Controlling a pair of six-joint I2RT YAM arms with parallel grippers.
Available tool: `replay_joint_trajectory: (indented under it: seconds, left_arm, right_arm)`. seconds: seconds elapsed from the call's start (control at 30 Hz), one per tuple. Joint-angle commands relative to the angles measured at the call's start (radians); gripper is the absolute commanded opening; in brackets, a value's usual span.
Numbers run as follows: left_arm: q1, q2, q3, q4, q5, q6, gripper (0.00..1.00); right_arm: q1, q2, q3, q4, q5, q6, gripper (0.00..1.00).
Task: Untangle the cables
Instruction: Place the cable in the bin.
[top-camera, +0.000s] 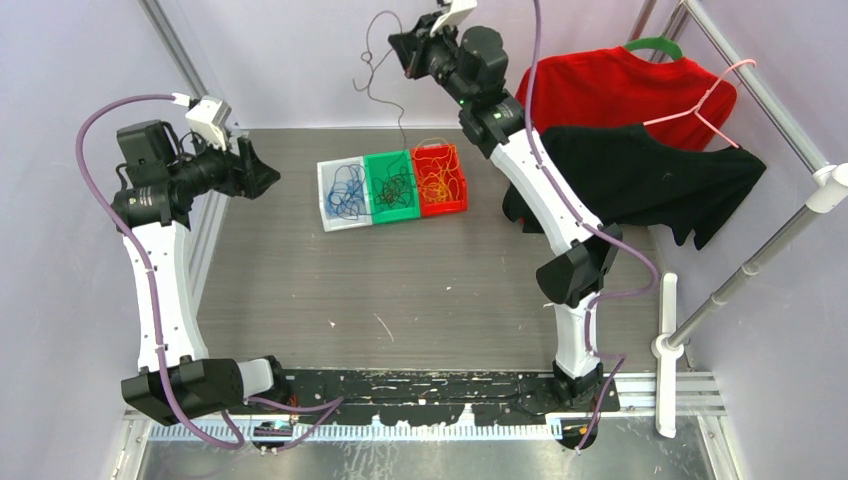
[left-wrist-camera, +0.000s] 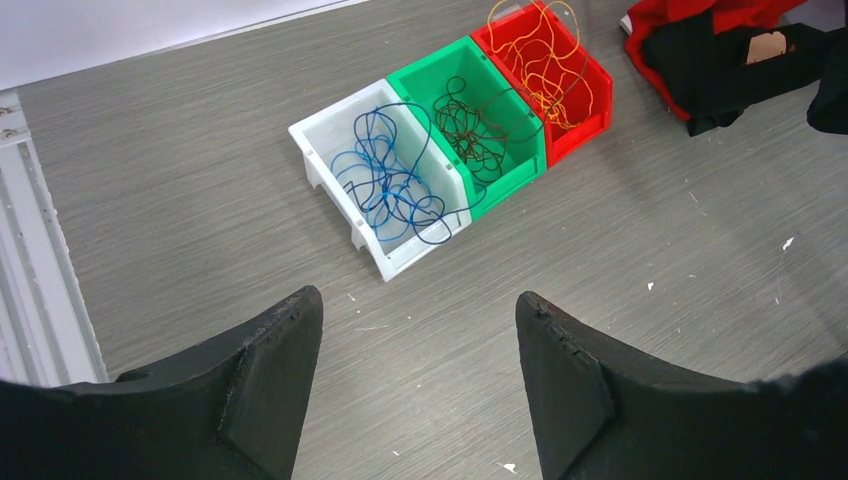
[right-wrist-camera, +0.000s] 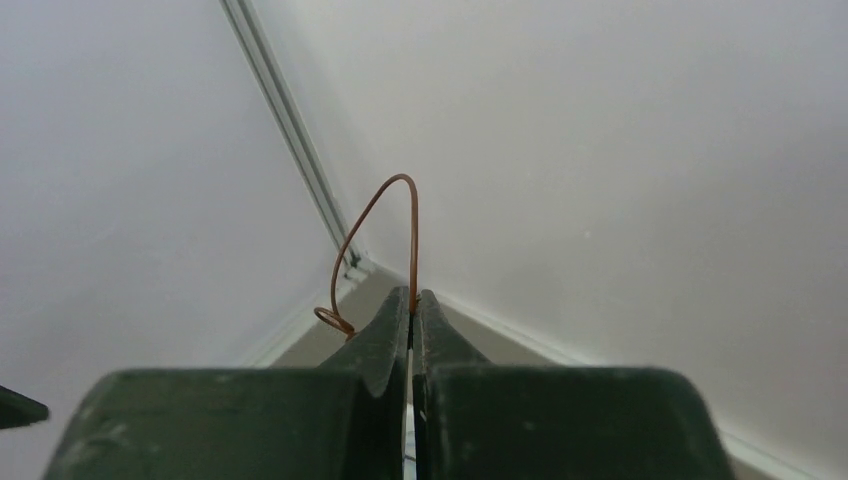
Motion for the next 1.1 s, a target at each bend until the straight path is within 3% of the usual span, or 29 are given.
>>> replay_joint_trajectory:
  seconds: [0.0,0.47,1.07]
  left_arm:
    - [0.014,-0.012,0.002,0.057,0.033,-0.007,0.71]
    - [0.028,-0.008,-0.001,0.065,0.048,-0.011,0.72]
    - [0.037,0.003,-0.003,0.087,0.072,-0.062,0.71]
  right_arm:
    - [-0.004,-0.038,-0.135,0.079,0.007,-0.008,0.01]
    - [0.003,-0.025,-0.397,-0.016,0.082,-0.149,0.01]
    - [0.095,0.208,-0.333,-0.223,0.197,-0.152,0.01]
